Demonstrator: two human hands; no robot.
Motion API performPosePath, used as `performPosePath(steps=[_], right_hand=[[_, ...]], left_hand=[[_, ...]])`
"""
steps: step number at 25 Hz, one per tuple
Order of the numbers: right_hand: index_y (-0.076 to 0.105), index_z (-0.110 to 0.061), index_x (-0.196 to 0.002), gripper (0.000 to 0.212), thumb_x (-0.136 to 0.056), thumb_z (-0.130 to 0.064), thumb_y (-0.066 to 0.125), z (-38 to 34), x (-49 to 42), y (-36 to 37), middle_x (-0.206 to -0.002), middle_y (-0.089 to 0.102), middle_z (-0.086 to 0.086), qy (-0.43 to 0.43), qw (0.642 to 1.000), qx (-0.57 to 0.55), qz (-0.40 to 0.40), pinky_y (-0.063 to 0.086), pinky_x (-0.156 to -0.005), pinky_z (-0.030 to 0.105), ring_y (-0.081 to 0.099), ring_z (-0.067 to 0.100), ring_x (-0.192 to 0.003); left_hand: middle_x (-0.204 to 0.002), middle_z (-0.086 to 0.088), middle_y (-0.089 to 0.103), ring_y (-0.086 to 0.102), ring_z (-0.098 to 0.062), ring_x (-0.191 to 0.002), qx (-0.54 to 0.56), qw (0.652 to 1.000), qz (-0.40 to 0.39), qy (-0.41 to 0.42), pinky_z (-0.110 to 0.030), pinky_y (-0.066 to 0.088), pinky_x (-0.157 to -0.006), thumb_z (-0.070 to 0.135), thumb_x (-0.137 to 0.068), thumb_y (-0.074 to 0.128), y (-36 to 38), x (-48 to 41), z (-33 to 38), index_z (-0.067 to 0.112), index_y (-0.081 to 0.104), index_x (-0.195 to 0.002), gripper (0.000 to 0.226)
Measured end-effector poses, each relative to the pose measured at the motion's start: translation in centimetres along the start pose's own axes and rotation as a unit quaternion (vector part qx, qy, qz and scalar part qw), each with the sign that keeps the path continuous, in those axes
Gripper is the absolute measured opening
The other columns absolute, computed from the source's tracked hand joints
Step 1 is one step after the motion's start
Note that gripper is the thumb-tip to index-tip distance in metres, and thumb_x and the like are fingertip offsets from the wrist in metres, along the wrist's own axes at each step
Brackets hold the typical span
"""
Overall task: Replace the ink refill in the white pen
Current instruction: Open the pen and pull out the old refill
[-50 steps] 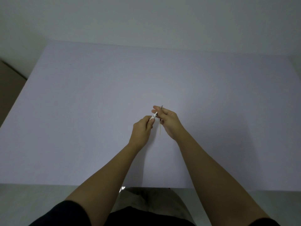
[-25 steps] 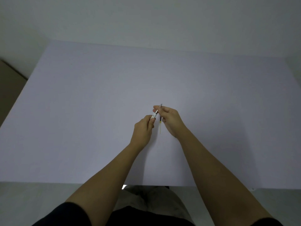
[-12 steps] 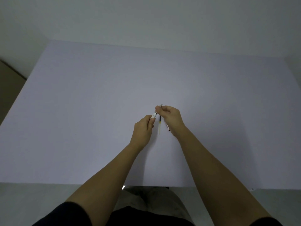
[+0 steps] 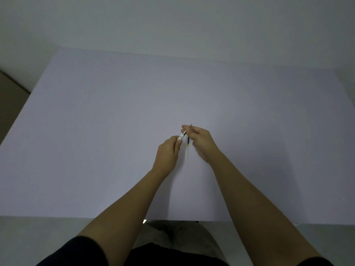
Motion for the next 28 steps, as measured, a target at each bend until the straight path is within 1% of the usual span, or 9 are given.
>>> performPosePath(steps=[3, 7, 10, 14, 18, 21, 23, 25, 28], right_hand=[[0.071, -0.018, -0.087, 0.019, -0.086, -0.035, 0.063, 0.2, 0.1, -0.5, -0.089, 0.071, -0.007, -0.007, 0.998, 0.028, 0.051, 0.043, -0.080, 0.022, 0.063, 0.003, -0.090], [0.072, -0.020, -0.078, 0.020, -0.089, -0.031, 0.060, 0.3, 0.4, -0.4, -0.084, 0.070, -0.008, -0.016, 0.999, -0.014, 0.032, 0.044, -0.082, 0.022, 0.062, 0.002, -0.085], [0.072, -0.019, -0.081, 0.019, -0.087, -0.035, 0.062, 0.5, 0.7, -0.4, -0.067, 0.068, -0.017, -0.003, 0.999, 0.013, 0.043, 0.041, -0.067, 0.018, 0.059, -0.008, -0.063], [0.068, -0.026, -0.092, 0.015, -0.093, -0.026, 0.053, 0.6, 1.0, -0.2, -0.091, 0.067, -0.010, 0.000, 1.000, -0.011, 0.024, 0.040, -0.070, 0.016, 0.058, -0.004, -0.080], [0.070, -0.023, -0.081, 0.017, -0.091, -0.030, 0.058, 0.3, 1.6, -0.7, -0.084, 0.067, -0.010, -0.031, 0.996, 0.010, 0.078, 0.043, -0.072, 0.013, 0.060, 0.002, -0.083], [0.069, -0.015, -0.083, 0.031, -0.097, -0.030, 0.046, 0.4, 1.5, -0.8, -0.093, 0.068, -0.011, -0.041, 0.995, 0.015, 0.090, 0.042, -0.083, 0.017, 0.060, 0.006, -0.097], [0.069, -0.017, -0.082, 0.031, -0.095, -0.035, 0.048, 0.4, 1.8, -0.7, -0.080, 0.065, -0.013, -0.042, 0.995, 0.034, 0.084, 0.042, -0.072, 0.013, 0.060, 0.001, -0.080], [0.070, -0.020, -0.075, 0.024, -0.088, -0.038, 0.060, 0.4, 2.1, -1.0, -0.066, 0.062, -0.012, -0.038, 0.994, 0.043, 0.098, 0.041, -0.060, 0.010, 0.057, -0.003, -0.061], [0.072, -0.019, -0.082, 0.015, -0.088, -0.030, 0.062, 0.2, 2.2, -1.1, -0.081, 0.069, -0.009, -0.033, 0.996, 0.017, 0.077, 0.043, -0.065, 0.009, 0.061, -0.007, -0.071]], left_hand=[[-0.071, 0.003, 0.054, 0.046, -0.005, -0.059, -0.016, 1.000, -0.011, 0.012, -0.013, 0.037, -0.052, 0.029, -0.098, 0.037, 0.0, 0.1, 0.2, 0.017, 0.056, -0.090, 0.025], [-0.072, -0.001, 0.057, 0.046, -0.006, -0.060, -0.017, 1.000, -0.009, 0.016, -0.016, 0.036, -0.054, 0.028, -0.098, 0.037, 0.0, 0.1, 0.2, 0.014, 0.057, -0.090, 0.026], [-0.071, 0.002, 0.055, 0.046, -0.006, -0.060, -0.021, 0.999, -0.022, 0.029, -0.016, 0.035, -0.054, 0.030, -0.098, 0.038, 0.1, 0.2, 0.3, 0.014, 0.058, -0.089, 0.026], [-0.069, -0.001, 0.055, 0.045, -0.010, -0.059, -0.033, 0.999, -0.023, 0.023, -0.018, 0.034, -0.054, 0.030, -0.097, 0.041, 0.3, 0.4, 0.2, 0.009, 0.059, -0.087, 0.029], [-0.066, 0.001, 0.049, 0.042, -0.011, -0.059, -0.024, 0.999, -0.034, 0.022, -0.015, 0.034, -0.052, 0.027, -0.098, 0.039, 0.0, 0.5, 0.2, 0.012, 0.052, -0.076, 0.030], [-0.071, -0.008, 0.056, 0.046, -0.016, -0.062, -0.022, 0.999, -0.046, 0.015, -0.023, 0.035, -0.057, 0.027, -0.098, 0.037, 0.0, 0.5, 0.1, 0.006, 0.056, -0.080, 0.034], [-0.075, -0.013, 0.059, 0.049, -0.020, -0.065, -0.024, 0.999, -0.045, 0.011, -0.026, 0.037, -0.058, 0.027, -0.098, 0.037, 0.0, 0.6, 0.1, 0.003, 0.057, -0.083, 0.035], [-0.073, -0.011, 0.058, 0.048, -0.020, -0.065, -0.024, 0.998, -0.048, 0.017, -0.024, 0.036, -0.057, 0.028, -0.098, 0.037, 0.1, 0.7, 0.3, 0.004, 0.057, -0.082, 0.035], [-0.070, -0.007, 0.055, 0.046, -0.017, -0.062, -0.026, 0.998, -0.058, 0.017, -0.023, 0.035, -0.056, 0.029, -0.098, 0.037, 0.2, 0.8, 0.4, 0.005, 0.055, -0.080, 0.035]])
Point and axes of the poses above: each hand's wrist, its own x-axis away from the middle knuckle, its own y-axis out of the palm, z = x × y, the point moved 6 cm from there along -x, towards the middle knuckle
